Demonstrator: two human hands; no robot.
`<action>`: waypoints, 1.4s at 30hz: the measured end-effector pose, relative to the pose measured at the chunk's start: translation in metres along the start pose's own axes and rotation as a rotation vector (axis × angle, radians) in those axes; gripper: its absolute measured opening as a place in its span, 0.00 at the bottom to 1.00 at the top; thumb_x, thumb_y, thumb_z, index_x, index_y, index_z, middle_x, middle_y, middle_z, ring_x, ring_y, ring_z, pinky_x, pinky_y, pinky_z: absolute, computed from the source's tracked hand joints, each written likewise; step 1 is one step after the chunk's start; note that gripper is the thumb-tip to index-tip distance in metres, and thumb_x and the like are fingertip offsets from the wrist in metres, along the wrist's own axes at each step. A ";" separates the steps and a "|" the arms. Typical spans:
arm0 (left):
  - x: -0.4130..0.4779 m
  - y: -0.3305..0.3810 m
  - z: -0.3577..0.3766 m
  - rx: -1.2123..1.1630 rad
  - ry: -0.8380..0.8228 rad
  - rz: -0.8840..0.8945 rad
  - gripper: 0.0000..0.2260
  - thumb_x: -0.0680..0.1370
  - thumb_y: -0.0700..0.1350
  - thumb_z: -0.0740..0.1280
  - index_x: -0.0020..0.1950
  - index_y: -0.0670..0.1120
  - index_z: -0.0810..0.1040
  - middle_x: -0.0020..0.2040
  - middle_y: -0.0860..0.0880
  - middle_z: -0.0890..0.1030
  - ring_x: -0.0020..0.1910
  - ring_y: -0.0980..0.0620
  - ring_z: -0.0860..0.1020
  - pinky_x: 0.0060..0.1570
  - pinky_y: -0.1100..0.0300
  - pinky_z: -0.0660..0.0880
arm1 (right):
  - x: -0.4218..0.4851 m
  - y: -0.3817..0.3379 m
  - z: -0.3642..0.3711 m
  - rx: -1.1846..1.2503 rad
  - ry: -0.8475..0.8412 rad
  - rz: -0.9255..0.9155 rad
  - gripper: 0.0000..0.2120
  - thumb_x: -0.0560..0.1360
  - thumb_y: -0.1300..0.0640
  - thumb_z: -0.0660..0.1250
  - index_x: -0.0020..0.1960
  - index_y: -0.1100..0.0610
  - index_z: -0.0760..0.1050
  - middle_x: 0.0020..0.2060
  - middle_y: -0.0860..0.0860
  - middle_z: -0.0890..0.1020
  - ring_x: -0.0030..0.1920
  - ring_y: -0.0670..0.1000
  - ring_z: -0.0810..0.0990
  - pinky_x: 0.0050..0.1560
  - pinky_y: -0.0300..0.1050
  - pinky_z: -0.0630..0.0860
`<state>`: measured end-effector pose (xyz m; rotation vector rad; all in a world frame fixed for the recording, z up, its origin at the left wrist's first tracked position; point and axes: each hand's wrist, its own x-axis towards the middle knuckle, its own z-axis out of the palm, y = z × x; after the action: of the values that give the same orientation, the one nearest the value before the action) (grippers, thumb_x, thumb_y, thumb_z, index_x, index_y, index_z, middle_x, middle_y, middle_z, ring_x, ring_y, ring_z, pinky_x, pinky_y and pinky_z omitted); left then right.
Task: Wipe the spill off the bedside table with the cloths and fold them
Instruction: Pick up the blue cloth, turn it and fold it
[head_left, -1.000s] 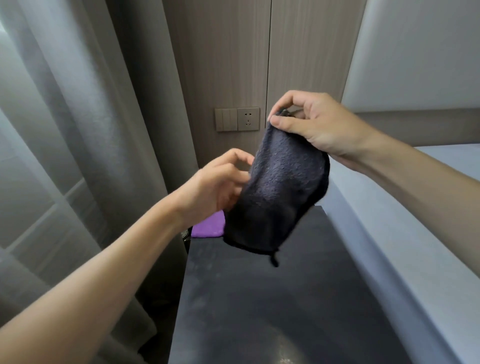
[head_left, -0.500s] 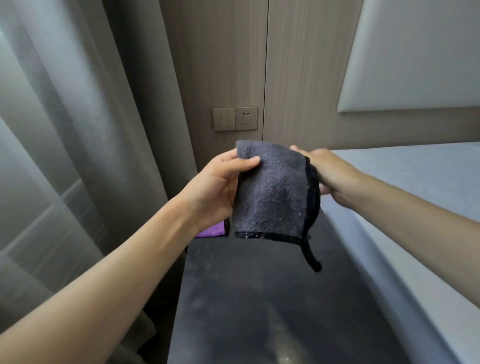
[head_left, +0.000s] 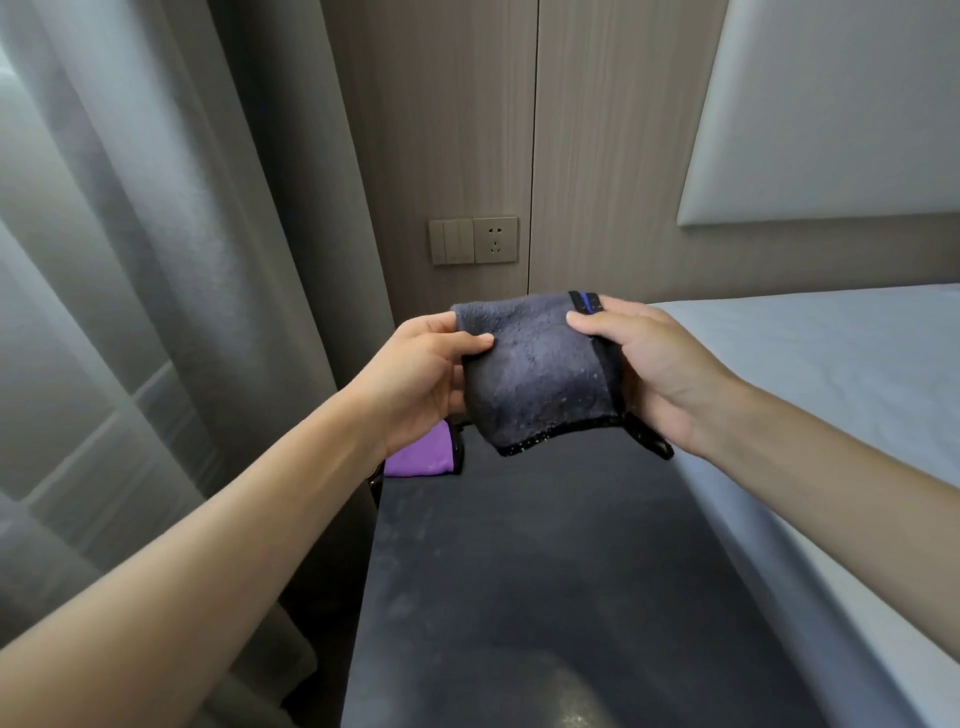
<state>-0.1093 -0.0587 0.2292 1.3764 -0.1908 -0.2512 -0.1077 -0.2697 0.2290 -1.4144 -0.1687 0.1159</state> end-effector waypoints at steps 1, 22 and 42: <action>0.001 0.002 0.000 -0.025 0.013 0.014 0.13 0.80 0.33 0.61 0.62 0.40 0.79 0.51 0.42 0.84 0.41 0.49 0.85 0.34 0.57 0.83 | 0.001 -0.001 0.001 0.042 -0.029 -0.031 0.13 0.80 0.64 0.64 0.62 0.59 0.80 0.55 0.58 0.86 0.53 0.55 0.86 0.47 0.47 0.83; -0.005 0.008 -0.001 0.463 0.071 0.561 0.25 0.81 0.27 0.59 0.70 0.52 0.74 0.59 0.45 0.84 0.56 0.51 0.83 0.46 0.60 0.81 | 0.007 -0.012 -0.027 -0.352 -0.186 -0.392 0.13 0.74 0.60 0.57 0.38 0.64 0.77 0.36 0.53 0.79 0.40 0.52 0.73 0.43 0.44 0.69; 0.029 -0.115 -0.041 0.671 -0.148 -0.153 0.07 0.77 0.35 0.71 0.54 0.36 0.81 0.50 0.37 0.84 0.49 0.45 0.84 0.47 0.55 0.83 | 0.034 0.100 -0.047 -0.872 -0.324 0.077 0.08 0.75 0.59 0.73 0.41 0.50 0.77 0.31 0.41 0.80 0.33 0.38 0.76 0.41 0.39 0.73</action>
<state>-0.0777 -0.0484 0.1086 2.0442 -0.3102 -0.4426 -0.0634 -0.2935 0.1245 -2.2674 -0.4715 0.3666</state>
